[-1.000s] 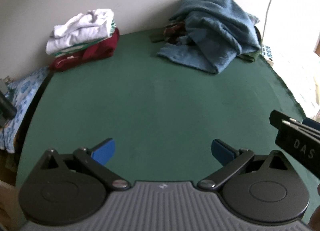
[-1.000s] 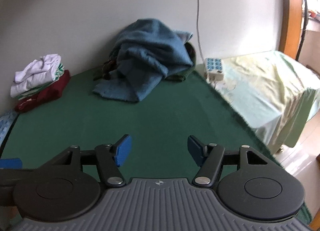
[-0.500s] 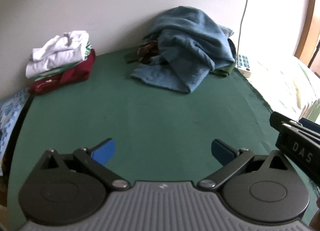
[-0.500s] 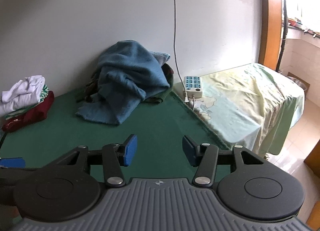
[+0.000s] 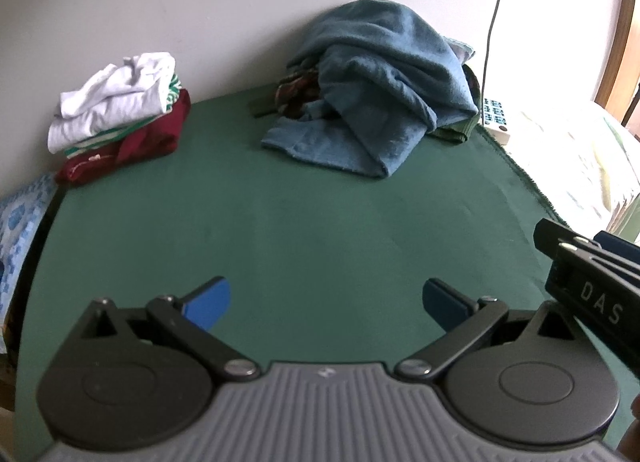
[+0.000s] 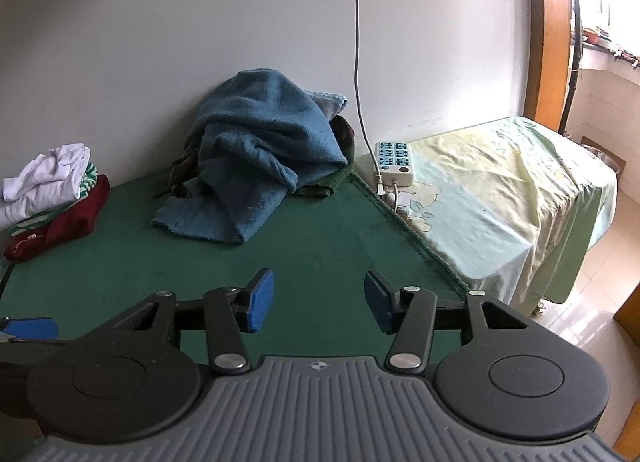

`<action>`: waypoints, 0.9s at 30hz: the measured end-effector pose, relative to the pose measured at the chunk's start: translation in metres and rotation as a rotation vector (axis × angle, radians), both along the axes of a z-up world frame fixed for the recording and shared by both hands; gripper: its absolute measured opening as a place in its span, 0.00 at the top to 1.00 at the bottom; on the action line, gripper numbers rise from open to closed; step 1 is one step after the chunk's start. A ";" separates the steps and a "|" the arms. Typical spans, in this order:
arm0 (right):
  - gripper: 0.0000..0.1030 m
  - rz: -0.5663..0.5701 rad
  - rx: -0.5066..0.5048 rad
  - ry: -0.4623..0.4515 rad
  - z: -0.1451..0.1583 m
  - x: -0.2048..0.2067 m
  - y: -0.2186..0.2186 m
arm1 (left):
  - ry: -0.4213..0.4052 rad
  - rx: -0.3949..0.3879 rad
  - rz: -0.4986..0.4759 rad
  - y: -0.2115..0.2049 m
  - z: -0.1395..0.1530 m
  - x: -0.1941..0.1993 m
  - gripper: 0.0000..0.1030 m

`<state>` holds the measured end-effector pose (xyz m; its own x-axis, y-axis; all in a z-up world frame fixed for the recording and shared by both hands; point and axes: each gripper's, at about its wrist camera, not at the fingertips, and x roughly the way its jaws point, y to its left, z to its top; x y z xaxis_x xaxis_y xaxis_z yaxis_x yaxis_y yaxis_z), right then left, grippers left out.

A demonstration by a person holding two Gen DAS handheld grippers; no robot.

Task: Fold clothes
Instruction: 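Move both grippers toward the crumpled blue sweater on the bed, then grasp the blue sweater with the right gripper and lift it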

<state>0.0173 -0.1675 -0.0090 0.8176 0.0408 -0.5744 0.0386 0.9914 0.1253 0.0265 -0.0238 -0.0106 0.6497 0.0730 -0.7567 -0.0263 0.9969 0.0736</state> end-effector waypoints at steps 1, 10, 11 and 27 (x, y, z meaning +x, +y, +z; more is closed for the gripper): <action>0.47 0.002 0.000 0.001 0.000 0.001 0.000 | 0.001 0.001 0.001 -0.001 0.000 0.001 0.00; 0.47 0.004 0.006 0.016 -0.004 0.008 0.002 | 0.014 0.006 0.002 -0.002 -0.003 0.009 0.00; 0.46 0.003 0.007 0.020 -0.004 0.009 0.002 | 0.018 0.004 0.001 -0.001 -0.004 0.009 0.00; 0.41 0.038 0.018 0.084 -0.021 0.034 -0.001 | 0.117 -0.090 -0.026 0.011 -0.035 0.027 0.00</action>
<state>0.0515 -0.1681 -0.0299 0.7639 0.0822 -0.6401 0.0118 0.9899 0.1412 0.0534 -0.0126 -0.0454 0.5576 -0.0138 -0.8300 0.0028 0.9999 -0.0147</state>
